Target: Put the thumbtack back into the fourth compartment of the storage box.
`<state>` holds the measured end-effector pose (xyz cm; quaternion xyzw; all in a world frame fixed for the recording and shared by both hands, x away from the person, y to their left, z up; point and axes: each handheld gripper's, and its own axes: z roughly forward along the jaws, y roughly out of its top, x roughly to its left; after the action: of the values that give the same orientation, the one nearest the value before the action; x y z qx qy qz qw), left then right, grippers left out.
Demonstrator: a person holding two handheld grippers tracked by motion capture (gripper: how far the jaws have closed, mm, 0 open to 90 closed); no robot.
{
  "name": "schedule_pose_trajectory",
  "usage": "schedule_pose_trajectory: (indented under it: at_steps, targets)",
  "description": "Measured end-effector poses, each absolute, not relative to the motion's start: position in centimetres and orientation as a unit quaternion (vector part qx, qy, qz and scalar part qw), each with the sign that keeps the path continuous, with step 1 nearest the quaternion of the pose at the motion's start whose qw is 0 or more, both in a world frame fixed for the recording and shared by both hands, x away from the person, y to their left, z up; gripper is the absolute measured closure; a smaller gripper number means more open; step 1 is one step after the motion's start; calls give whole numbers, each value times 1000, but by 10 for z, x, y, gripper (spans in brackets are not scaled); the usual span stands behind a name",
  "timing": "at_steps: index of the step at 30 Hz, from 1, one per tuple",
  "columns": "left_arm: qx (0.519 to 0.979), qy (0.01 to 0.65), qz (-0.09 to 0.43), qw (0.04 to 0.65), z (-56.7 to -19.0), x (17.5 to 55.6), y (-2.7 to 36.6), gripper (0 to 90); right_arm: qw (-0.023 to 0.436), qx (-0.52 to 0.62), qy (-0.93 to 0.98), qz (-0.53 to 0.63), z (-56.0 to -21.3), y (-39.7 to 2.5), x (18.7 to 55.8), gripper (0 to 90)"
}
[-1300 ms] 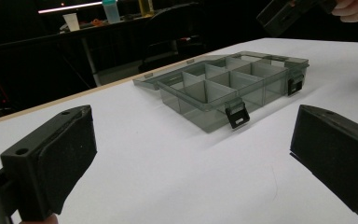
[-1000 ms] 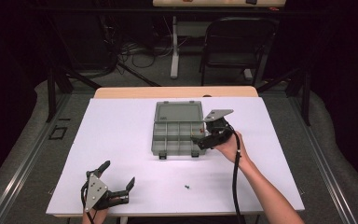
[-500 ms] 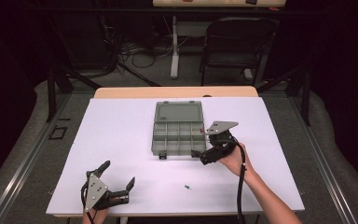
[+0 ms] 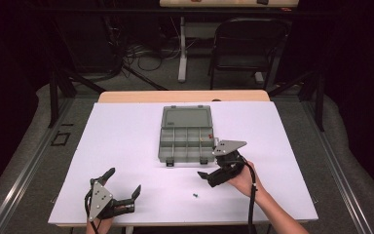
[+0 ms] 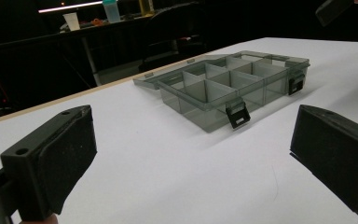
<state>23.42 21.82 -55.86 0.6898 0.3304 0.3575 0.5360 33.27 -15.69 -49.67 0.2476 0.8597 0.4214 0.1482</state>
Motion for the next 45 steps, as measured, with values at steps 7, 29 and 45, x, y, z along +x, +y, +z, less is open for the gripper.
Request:
schedule_pose_trajectory:
  at_steps: [7, 29, 45]
  targets:
    - [691, 330, 357, 536, -558, 234, 218, 2, 130, 236, 870, 413, -510, -149, 322, 0]
    - [690, 329, 357, 537, -558, 234, 218, 2, 91, 221, 896, 374, -534, -128, 306, 0]
    - [690, 328, 357, 537, -558, 234, 217, 2, 59, 194, 916, 345, -545, -120, 299, 573]
